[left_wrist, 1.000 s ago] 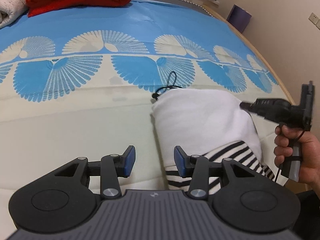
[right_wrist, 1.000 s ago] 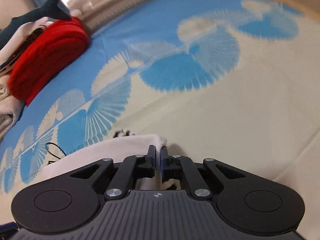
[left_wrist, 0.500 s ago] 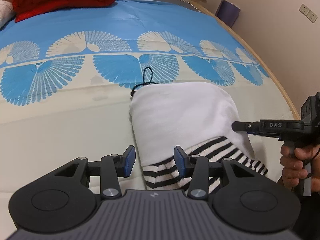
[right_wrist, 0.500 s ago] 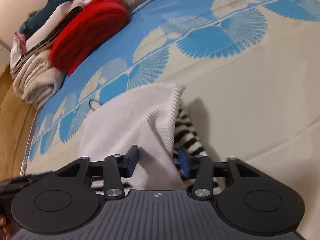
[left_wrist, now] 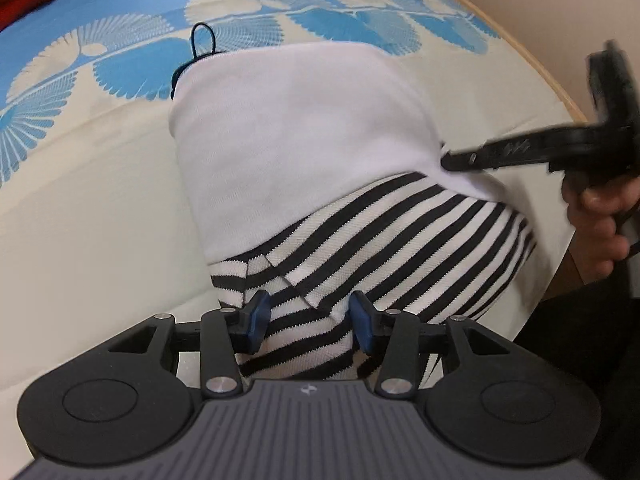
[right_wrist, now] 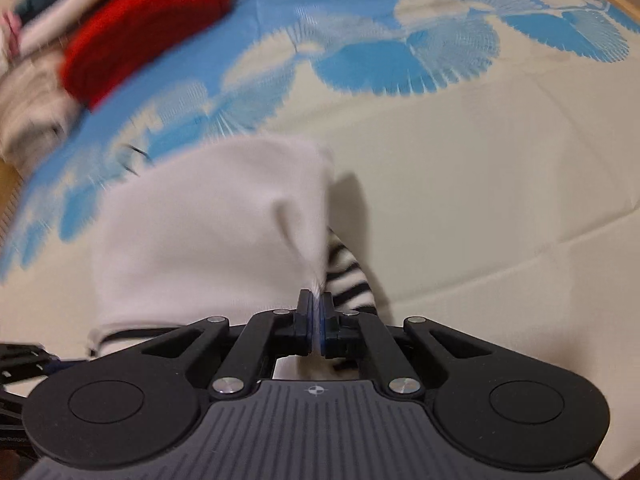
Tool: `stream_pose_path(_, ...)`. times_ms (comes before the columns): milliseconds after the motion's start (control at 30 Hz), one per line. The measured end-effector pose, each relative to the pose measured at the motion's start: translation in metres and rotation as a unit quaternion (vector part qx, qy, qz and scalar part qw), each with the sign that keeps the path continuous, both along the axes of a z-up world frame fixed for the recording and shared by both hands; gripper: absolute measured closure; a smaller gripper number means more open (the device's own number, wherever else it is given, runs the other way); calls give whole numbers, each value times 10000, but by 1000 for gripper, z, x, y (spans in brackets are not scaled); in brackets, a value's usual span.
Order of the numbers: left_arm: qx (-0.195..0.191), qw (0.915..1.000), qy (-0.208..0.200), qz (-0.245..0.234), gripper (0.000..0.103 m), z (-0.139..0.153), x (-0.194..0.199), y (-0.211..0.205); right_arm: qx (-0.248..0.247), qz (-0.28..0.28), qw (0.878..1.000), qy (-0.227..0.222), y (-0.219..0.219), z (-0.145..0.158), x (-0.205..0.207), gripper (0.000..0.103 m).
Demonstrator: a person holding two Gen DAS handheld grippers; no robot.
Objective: Fold small clothes
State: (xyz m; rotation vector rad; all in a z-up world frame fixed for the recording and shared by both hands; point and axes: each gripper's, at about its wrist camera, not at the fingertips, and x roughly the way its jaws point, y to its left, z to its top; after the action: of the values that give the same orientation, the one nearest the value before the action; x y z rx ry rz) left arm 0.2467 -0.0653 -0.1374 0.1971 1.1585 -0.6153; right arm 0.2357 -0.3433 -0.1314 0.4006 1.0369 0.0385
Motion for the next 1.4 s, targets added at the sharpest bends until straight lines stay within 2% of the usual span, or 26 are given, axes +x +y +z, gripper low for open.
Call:
stream_pose_path(100,-286,9990,167,285,53,11,9,11,-635,-303,9965,448,-3,-13,2,103)
stream_pose_path(133,-436,9982,163,375,50,16,13,16,-546,-477,9962,486,-10,-14,2,103)
stream_pose_path(200,-723,9950,99,678,44,25,22,28,4,-786,9968,107,-26,-3,-1,100)
stream_pose_path(267,-900,9907,78,1019,36,27,29,36,309,-799,9953,-462,-33,15,-7,97)
stream_pose_path(333,-921,9856,67,1414,25,25,38,42,754,-692,9920,-742,-35,23,-11,69)
stream_pose_path(367,-934,9825,122,1607,24,21,43,45,1044,-661,9893,-778,-36,24,-12,40)
stream_pose_path(400,-991,9796,194,1736,23,17,47,46,1214,-648,9874,-776,-35,23,-12,24)
stream_pose_path(433,-1119,9756,272,1868,21,12,50,49,1363,-577,9862,-742,-32,21,-10,22)
stream_pose_path(500,-1329,9676,421,2104,19,1,60,52,1413,-400,9880,-469,-25,11,-2,23)
stream_pose_path(633,-1753,9510,792,2421,18,-23,73,60,1022,-287,9939,314,-14,-15,11,23)
stream_pose_path(800,-2283,9317,1121,2593,17,-45,88,63,885,-128,9953,384,-3,-24,19,25)
stream_pose_path(833,-2321,9309,1118,2589,17,-48,90,62,882,-106,9953,378,-2,-23,19,27)
stream_pose_path(867,-2347,9296,1135,2604,17,-52,92,60,896,-76,9953,361,-1,-21,22,37)
stream_pose_path(900,-2389,9271,1154,2646,18,-56,94,59,950,-38,9949,332,0,-21,23,51)
stream_pose_path(967,-2370,9286,1035,2661,25,-55,95,57,1042,12,9942,273,2,-19,23,66)
stream_pose_path(1000,-2305,9330,927,2605,33,-51,95,54,1030,32,9944,231,2,-17,23,74)
stream_pose_path(1033,-2244,9370,819,2549,45,-46,95,52,1018,36,9946,191,3,-14,23,77)
stream_pose_path(1100,-2244,9411,561,2465,59,-33,95,53,998,-8,9950,95,2,-9,23,83)
stream_pose_path(1167,-2247,9466,141,2307,61,-13,92,55,1101,-136,9938,-72,0,-2,23,85)
stream_pose_path(1267,-2181,9494,-466,2210,61,15,87,65,1320,-266,9898,-468,1,12,24,86)
stream_pose_path(1400,-2066,9455,-940,2334,59,33,88,89,1388,-166,9847,-1038,25,28,35,87)
